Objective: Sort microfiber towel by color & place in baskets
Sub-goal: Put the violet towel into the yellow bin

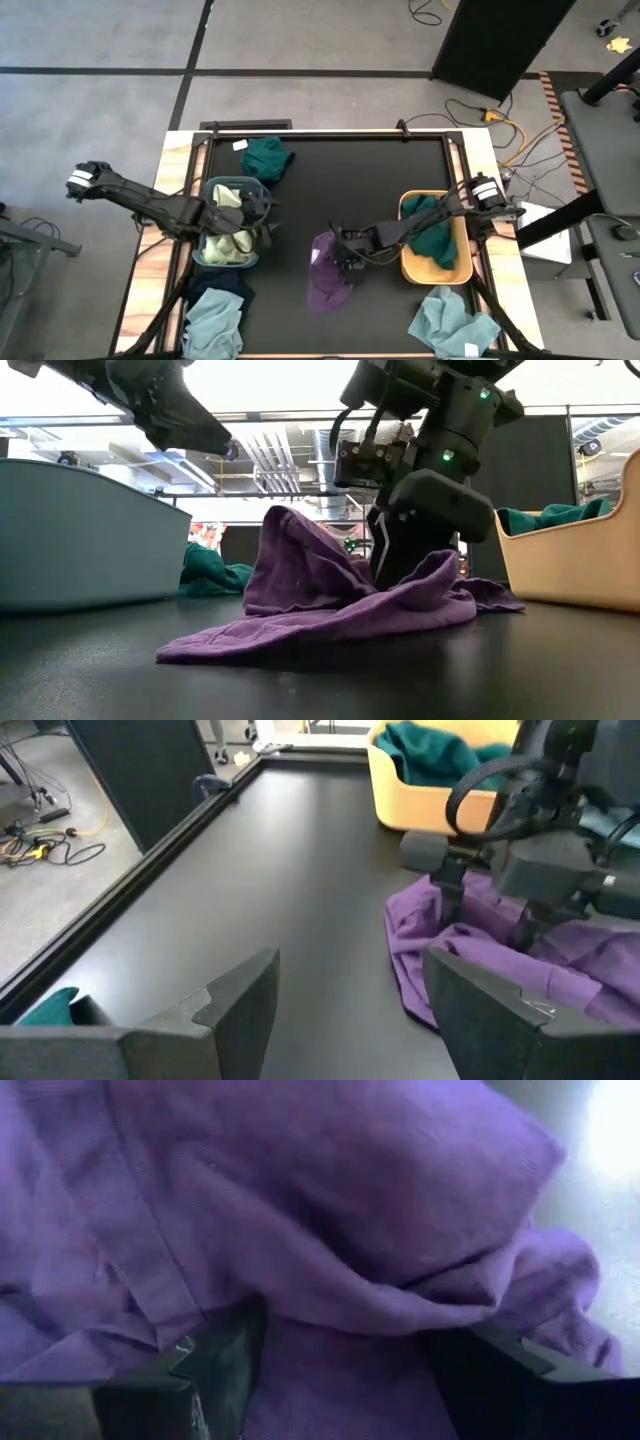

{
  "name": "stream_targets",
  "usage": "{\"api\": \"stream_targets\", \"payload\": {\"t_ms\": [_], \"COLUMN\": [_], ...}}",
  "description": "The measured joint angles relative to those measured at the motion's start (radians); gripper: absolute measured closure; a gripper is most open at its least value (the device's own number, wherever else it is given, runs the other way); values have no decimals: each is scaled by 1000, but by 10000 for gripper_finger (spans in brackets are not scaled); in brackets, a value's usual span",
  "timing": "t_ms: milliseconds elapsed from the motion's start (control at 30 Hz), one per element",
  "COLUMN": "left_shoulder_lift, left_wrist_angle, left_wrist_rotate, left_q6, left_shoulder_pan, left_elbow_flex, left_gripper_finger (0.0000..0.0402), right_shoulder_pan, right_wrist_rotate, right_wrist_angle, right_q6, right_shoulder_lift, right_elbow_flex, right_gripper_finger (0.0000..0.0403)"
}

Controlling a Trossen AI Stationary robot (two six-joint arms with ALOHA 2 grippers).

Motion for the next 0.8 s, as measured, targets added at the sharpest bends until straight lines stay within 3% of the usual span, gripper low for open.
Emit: {"api": "stream_targets", "payload": {"t_ms": [100, 233, 467, 667, 800], "left_shoulder_lift": [16, 34, 72, 101, 118], "left_wrist_angle": [1, 1, 0, 1, 1], "left_wrist_rotate": [-1, -1, -1, -1, -1], "left_q6": [-11, -46, -79, -89, -91], "left_shoulder_pan": [0, -1, -18, -24, -25], "left_elbow_flex": [0, 0, -2, -3, -3], "left_gripper_finger": [171, 171, 171, 171, 171], "right_shoulder_pan": [1, 0, -1, 5, 29], "right_wrist_rotate": [-4, -6, 83, 116, 68], "right_wrist_angle": [-15, -61, -194, -325, -338], "right_q6": [1, 5, -25, -24, -17], "right_shoulder_lift": [14, 16, -50, -274, -472], "right_elbow_flex": [4, 5, -4, 24, 30], "right_gripper_finger": [159, 211, 373, 383, 385]}}
